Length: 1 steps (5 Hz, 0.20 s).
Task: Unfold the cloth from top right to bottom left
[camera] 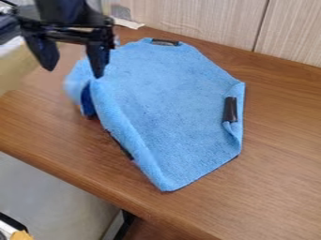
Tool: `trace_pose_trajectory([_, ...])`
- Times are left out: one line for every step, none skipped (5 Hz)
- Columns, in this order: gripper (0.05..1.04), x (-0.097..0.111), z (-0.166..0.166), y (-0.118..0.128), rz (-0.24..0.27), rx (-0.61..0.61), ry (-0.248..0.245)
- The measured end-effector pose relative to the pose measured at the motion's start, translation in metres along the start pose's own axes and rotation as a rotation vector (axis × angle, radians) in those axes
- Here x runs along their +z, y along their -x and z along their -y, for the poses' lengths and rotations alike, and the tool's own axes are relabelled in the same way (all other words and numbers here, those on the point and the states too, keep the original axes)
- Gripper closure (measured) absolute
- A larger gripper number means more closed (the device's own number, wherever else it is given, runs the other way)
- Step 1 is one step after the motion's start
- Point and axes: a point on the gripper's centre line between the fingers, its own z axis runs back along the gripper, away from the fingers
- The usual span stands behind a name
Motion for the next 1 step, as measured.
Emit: trace_pose_trajectory([0.083,0.0000,-0.0002,0.0002,-0.001,-0.001,-0.001])
